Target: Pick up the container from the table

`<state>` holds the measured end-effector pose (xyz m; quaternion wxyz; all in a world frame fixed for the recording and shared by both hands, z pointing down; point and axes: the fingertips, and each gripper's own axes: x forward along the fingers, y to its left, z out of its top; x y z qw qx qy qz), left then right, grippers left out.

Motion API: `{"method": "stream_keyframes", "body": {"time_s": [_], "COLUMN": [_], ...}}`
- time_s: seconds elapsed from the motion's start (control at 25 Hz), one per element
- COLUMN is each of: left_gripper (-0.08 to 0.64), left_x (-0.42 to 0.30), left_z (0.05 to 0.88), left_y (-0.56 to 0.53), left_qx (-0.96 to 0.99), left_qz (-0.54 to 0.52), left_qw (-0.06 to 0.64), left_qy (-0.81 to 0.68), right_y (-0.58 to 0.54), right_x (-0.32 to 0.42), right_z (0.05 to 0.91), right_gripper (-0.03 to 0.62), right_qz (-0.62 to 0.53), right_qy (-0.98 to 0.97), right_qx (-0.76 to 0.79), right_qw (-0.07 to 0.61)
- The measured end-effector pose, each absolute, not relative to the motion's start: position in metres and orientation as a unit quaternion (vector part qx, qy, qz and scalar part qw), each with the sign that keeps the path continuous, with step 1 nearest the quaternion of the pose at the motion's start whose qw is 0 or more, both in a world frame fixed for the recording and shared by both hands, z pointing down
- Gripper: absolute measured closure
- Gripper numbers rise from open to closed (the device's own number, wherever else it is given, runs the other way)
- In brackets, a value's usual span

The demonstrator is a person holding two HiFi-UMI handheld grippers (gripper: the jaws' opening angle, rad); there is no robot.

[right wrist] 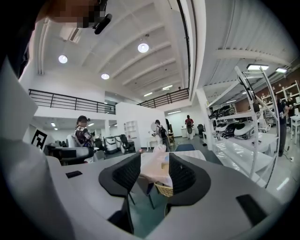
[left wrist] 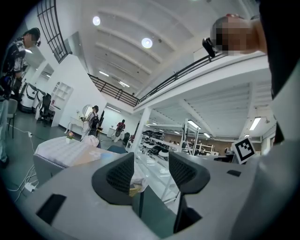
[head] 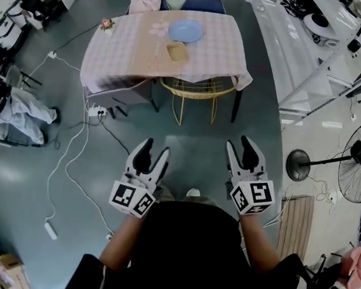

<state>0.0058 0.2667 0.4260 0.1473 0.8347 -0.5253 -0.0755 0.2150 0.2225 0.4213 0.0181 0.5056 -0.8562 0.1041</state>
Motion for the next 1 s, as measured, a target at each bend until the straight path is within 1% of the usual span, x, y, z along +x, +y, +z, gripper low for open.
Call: {"method": "stream_keyframes", "body": {"time_s": [0.28,0.44,0.72,0.88,1.0], "left_gripper": [0.351,0.356,0.356,0.356,0.356], "left_x": [0.011,0.003,-0.015,-0.041,-0.064], "left_z": [0.448,0.460,0.462,0.464,0.458], "left_y": [0.262,0.237,0.142,0.087,0.049], "left_qx": [0.822,0.824,0.838,0.843,0.850], "left_qz": [-0.067,-0.065,-0.080,-0.087,-0.086], "left_qw": [0.177,0.189,0.193,0.204,0.196], "left_qy": [-0.537,-0.531,-0.504,-0.491,-0.481], "right_y": [0.215,0.189,0.113,0.061,0.019], "right_x": [0.218,0.209,0.178,0.151,0.125], "right_z": [0.452,0.463,0.477,0.485,0.489], "right_gripper": [0.431,0.431,0.431,0.431,0.431], "right_qz": [0.138,0.142,0.157,0.159,0.171], "right_qy": [-0.860,-0.861,-0.858,-0.856,-0.852], "right_qx": [0.490,0.486,0.484,0.480,0.481], "right_qw": [0.038,0.047,0.069,0.102,0.114]}}
